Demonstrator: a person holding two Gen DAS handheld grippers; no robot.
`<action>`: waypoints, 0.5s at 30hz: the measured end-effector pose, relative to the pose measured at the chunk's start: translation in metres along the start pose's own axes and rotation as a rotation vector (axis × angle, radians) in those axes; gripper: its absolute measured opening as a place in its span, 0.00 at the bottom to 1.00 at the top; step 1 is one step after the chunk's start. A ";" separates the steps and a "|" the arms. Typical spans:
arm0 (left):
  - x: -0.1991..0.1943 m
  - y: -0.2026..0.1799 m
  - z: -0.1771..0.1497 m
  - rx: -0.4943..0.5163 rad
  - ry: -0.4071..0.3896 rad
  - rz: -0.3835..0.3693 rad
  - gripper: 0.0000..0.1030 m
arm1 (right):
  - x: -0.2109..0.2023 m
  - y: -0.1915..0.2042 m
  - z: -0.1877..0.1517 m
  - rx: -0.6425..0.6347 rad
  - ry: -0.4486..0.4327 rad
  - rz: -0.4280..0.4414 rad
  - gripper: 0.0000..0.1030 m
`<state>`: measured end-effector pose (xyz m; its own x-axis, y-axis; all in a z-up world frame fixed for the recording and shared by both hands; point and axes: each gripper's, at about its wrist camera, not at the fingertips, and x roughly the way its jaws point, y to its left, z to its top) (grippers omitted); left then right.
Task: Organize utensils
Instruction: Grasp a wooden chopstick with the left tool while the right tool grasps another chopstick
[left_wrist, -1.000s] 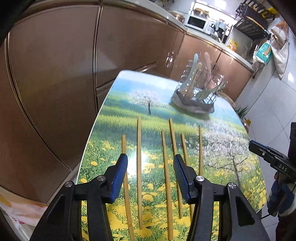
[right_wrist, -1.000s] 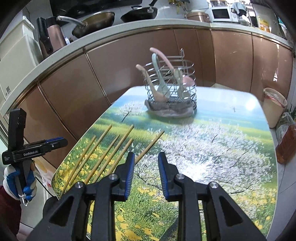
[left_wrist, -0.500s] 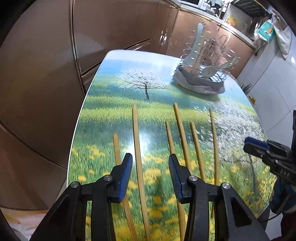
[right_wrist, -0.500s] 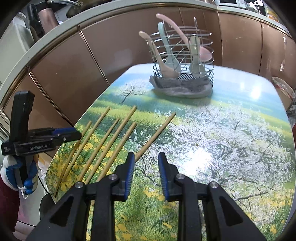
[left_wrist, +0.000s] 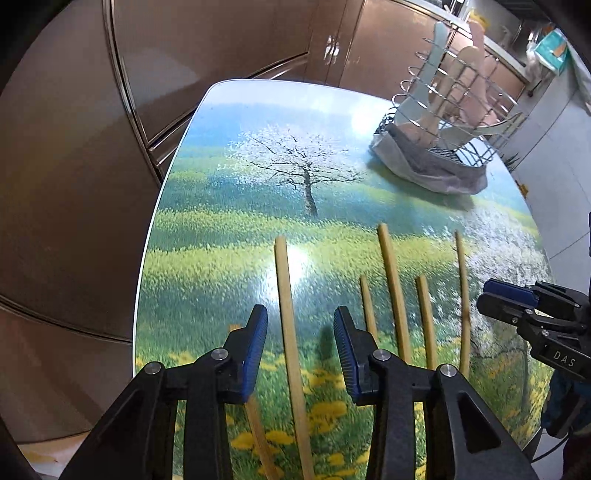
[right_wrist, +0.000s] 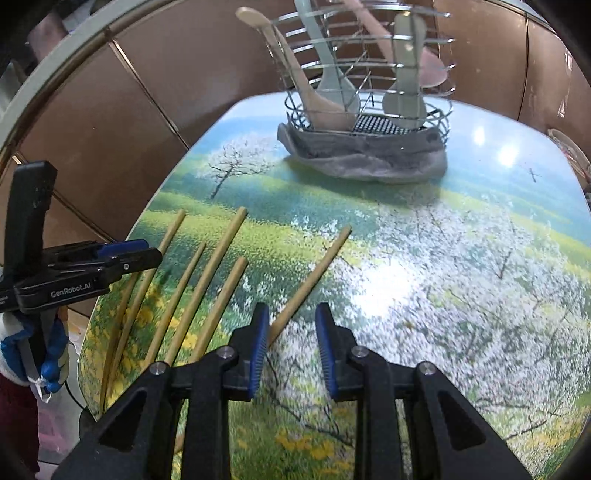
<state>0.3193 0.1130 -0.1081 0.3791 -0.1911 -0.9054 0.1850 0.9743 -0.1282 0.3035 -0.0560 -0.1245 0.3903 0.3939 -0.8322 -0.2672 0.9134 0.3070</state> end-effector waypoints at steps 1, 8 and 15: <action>0.001 0.000 0.002 0.000 0.006 0.001 0.35 | 0.002 0.000 0.002 0.006 0.009 -0.005 0.24; 0.016 -0.003 0.013 0.001 0.069 0.023 0.28 | 0.018 0.004 0.015 0.016 0.077 -0.036 0.24; 0.021 -0.010 0.019 0.015 0.104 0.041 0.26 | 0.032 0.008 0.030 0.023 0.135 -0.028 0.24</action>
<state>0.3425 0.0971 -0.1183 0.2911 -0.1367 -0.9469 0.1848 0.9791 -0.0845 0.3397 -0.0333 -0.1348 0.2750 0.3527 -0.8944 -0.2368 0.9265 0.2925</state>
